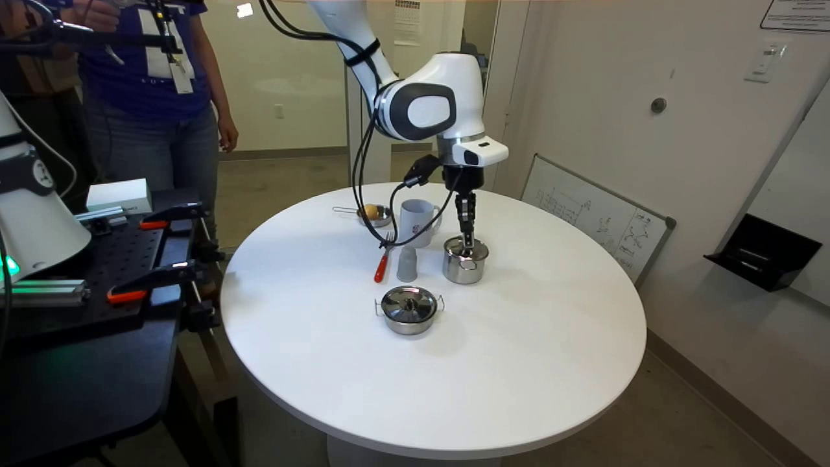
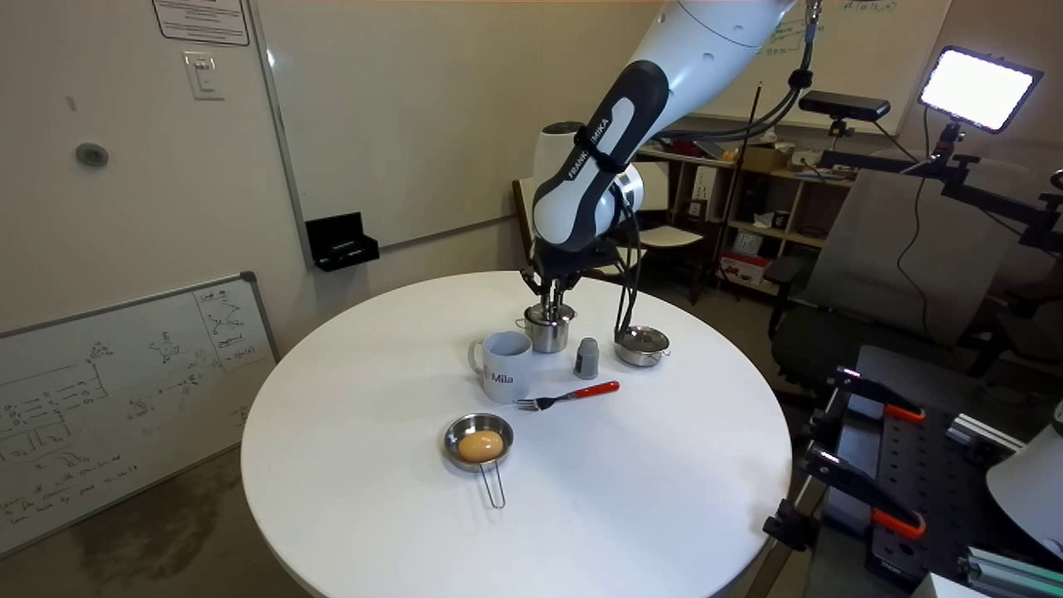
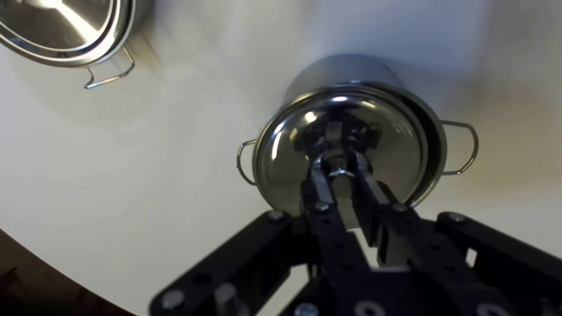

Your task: Remove the silver lid from the silver pot on the right and put it on the table

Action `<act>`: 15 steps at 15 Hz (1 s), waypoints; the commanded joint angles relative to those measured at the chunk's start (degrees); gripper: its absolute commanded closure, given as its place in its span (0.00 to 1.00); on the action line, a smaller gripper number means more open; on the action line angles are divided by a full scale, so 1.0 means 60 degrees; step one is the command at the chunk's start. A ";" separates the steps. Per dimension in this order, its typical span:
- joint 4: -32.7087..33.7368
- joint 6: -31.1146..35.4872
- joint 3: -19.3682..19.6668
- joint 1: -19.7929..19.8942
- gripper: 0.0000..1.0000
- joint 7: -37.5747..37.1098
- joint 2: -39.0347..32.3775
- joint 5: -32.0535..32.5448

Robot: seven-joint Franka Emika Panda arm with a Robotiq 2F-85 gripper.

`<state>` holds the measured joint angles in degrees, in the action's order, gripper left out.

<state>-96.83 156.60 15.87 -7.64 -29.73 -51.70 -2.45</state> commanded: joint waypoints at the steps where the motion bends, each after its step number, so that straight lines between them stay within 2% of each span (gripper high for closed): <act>1: -0.0300 -0.0193 -0.0007 -0.0068 0.95 -0.0108 0.0371 -0.0142; 6: -0.1071 0.0019 -0.0002 -0.0070 0.95 0.0117 0.1448 -0.0077; 15: -0.3641 -0.0955 0.0001 0.0100 0.95 0.0136 0.4050 0.0201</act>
<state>-111.13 152.52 15.96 -7.47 -28.85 -33.93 -2.08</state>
